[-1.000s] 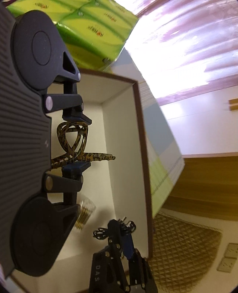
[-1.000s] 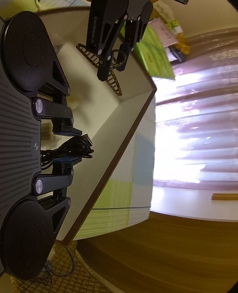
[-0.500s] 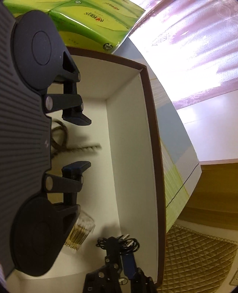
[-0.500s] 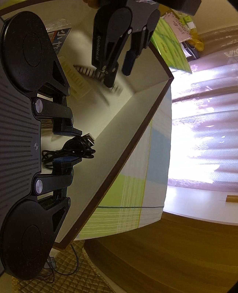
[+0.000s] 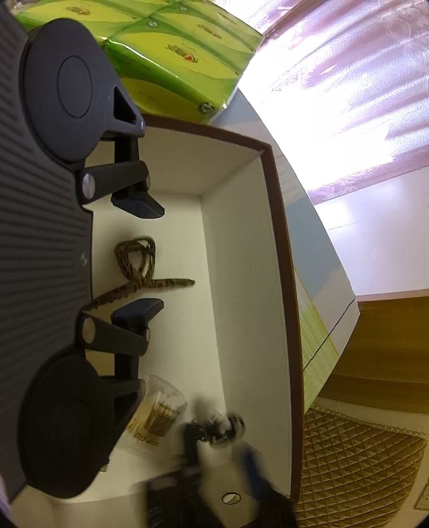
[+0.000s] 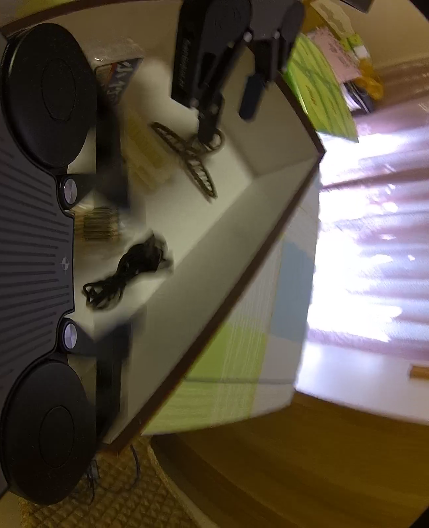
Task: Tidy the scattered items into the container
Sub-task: 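Carry the hair clip and cable into the brown box and open both tools, then lift both open tools out of the box back toward the table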
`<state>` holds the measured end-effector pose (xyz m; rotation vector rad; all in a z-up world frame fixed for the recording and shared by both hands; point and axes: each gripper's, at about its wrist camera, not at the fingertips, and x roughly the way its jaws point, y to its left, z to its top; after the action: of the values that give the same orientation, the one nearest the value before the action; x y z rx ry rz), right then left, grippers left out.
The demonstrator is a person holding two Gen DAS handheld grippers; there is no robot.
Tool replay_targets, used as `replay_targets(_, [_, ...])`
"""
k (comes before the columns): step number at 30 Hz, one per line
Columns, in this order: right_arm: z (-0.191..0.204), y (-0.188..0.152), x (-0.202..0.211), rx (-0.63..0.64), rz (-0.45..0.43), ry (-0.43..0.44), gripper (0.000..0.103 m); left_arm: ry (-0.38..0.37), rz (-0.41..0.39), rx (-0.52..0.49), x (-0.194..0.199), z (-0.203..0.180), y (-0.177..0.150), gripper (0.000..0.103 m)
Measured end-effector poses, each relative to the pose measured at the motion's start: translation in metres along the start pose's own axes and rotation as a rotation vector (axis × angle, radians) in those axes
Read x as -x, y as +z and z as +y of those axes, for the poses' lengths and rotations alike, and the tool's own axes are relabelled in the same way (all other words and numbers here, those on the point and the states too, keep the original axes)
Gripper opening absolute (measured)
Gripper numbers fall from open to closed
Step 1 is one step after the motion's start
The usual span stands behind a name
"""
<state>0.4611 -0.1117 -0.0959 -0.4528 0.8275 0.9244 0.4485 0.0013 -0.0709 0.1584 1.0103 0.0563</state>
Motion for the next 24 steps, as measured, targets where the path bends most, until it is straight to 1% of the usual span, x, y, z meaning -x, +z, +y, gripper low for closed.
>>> replay_targets(1, [0.001,0.0,0.004,0.009,-0.02,0.004,0.103,0.0,-0.001,0.003,0.002,0.001,-0.001,0.053])
replay_targets(4, [0.002,0.0,0.012,-0.007,-0.019,0.026,0.103,-0.001,-0.003,0.011,0.009,0.005,-0.004,0.054])
replay_targets(7, [0.002,-0.003,0.02,-0.022,-0.012,0.047,0.103,0.003,-0.008,0.015,0.018,0.006,-0.009,0.065])
replay_targets(8, [0.003,-0.004,0.022,-0.023,-0.009,0.053,0.103,0.003,-0.009,0.017,0.021,0.007,-0.011,0.071])
replay_targets(9, [0.003,-0.006,0.024,-0.025,-0.004,0.064,0.103,0.003,-0.006,0.018,0.024,0.007,-0.012,0.075])
replay_targets(11, [0.005,-0.009,0.03,-0.026,0.002,0.082,0.103,0.008,0.002,0.014,0.03,0.005,-0.016,0.076])
replay_targets(12, [0.006,-0.01,0.034,-0.024,0.005,0.091,0.103,0.009,0.007,0.01,0.033,0.004,-0.018,0.081])
replay_targets(14, [0.01,-0.013,0.04,-0.018,0.015,0.116,0.103,0.011,0.015,0.002,0.04,0.002,-0.022,0.084])
replay_targets(19, [0.019,-0.021,0.058,-0.016,0.019,0.15,0.103,0.003,0.012,-0.007,0.063,-0.001,-0.031,0.086])
replay_targets(20, [0.02,-0.023,0.062,-0.017,0.018,0.154,0.103,0.003,0.012,-0.009,0.067,-0.002,-0.032,0.09])
replay_targets(21, [0.021,-0.025,0.065,-0.017,0.016,0.159,0.103,0.003,0.011,-0.011,0.072,-0.003,-0.034,0.091])
replay_targets(24, [0.024,-0.03,0.076,-0.023,0.005,0.174,0.103,-0.009,0.004,-0.024,0.085,-0.006,-0.04,0.091])
